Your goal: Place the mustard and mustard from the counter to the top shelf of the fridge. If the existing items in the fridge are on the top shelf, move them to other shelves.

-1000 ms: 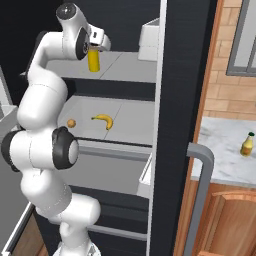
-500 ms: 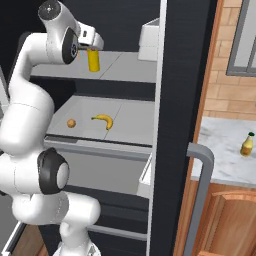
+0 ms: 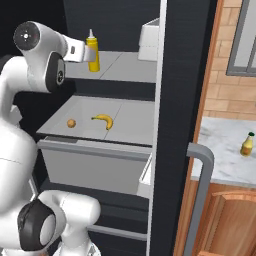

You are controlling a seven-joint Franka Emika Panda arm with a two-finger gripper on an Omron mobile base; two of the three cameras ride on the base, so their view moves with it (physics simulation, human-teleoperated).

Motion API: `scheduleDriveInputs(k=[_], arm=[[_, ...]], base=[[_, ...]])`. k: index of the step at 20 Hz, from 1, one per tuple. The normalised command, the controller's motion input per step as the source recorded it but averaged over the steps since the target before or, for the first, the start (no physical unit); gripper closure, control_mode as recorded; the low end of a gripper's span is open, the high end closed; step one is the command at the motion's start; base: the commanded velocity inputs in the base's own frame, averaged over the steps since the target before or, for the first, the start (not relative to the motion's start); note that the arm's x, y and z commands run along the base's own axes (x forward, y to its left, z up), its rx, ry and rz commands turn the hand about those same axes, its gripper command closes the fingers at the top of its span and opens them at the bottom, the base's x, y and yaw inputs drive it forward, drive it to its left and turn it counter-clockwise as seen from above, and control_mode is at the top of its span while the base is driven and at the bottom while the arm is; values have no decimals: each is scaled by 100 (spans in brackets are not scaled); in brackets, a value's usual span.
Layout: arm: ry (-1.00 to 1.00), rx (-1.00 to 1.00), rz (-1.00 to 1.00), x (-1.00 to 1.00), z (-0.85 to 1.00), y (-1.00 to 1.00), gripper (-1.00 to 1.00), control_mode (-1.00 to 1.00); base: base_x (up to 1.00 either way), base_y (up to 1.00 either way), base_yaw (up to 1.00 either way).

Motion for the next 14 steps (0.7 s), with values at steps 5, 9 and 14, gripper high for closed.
scheduleDriveInputs(k=[5, 9, 14], arm=[[7, -3, 0, -100, -16, -35, -100, -100], [27, -20, 0, -100, -83, -8, -100, -100], [31, -23, 0, -100, -100, 0, -100, -100]], base=[[0, 0, 0], [0, 0, 0], [0, 0, 0]])
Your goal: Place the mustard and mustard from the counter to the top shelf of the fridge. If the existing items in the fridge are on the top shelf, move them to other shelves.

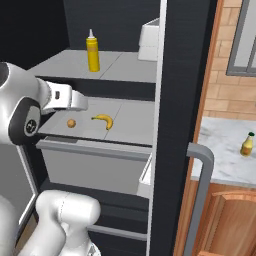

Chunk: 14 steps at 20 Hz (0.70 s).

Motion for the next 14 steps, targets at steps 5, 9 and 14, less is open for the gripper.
scheduleDriveInputs(k=[5, 9, 14], arm=[[-2, -2, 0, -93, -44, 0, -100, -100], [-1, 3, -1, -8, -6, 0, -100, -100], [2, 0, 0, -39, -2, -2, -100, -100]], base=[[0, 0, 0], [0, 0, 0], [0, 0, 0]])
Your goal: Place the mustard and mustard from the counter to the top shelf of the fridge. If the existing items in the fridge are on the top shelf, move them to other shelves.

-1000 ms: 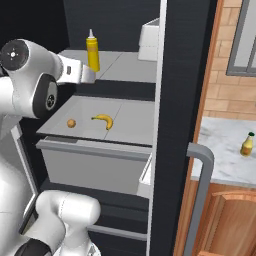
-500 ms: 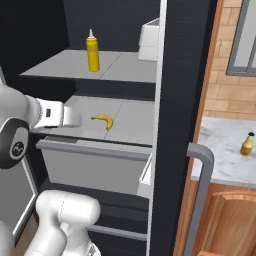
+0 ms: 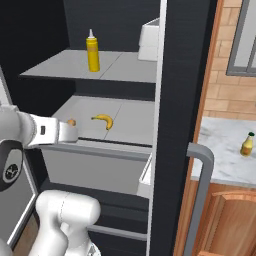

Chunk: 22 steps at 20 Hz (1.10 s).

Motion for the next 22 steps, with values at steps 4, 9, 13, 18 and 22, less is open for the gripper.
scheduleDriveInputs(k=[4, 9, 13, 18, 22], arm=[[0, 0, 0, 0, 0, 0, -100, 100], [0, 0, 0, 0, 0, 0, -100, 100], [0, 0, 0, 0, 0, 0, -100, 100], [0, 0, 0, 0, 0, 0, -100, 100], [0, 0, 0, 0, 0, 0, -100, 100]], base=[[-100, -11, 3], [-100, -29, 1], [-95, -74, -7], [-17, -100, -26], [31, -100, -25]])
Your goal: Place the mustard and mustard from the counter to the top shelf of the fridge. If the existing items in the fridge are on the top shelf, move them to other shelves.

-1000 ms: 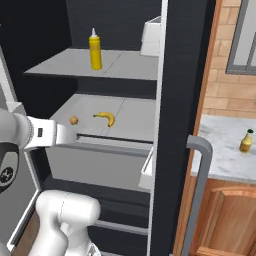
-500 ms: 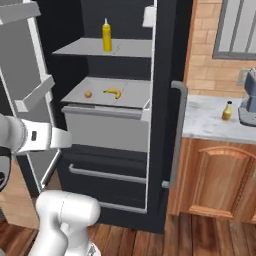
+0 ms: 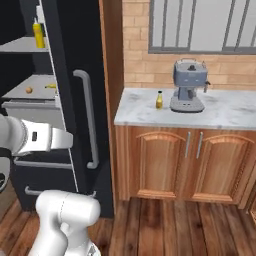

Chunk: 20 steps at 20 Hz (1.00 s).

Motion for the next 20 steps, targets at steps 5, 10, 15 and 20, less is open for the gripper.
scheduleDriveInputs(k=[5, 10, 15, 20], arm=[[0, 0, 0, 0, 0, 0, -100, 100], [0, 0, 0, 0, 0, 0, -100, 100], [0, 0, 0, 0, 0, 0, -100, 100], [0, 0, 0, 0, 0, 0, -100, 100]], base=[[61, -100, -18], [80, -73, 1], [87, -14, 10], [74, -2, 4]])
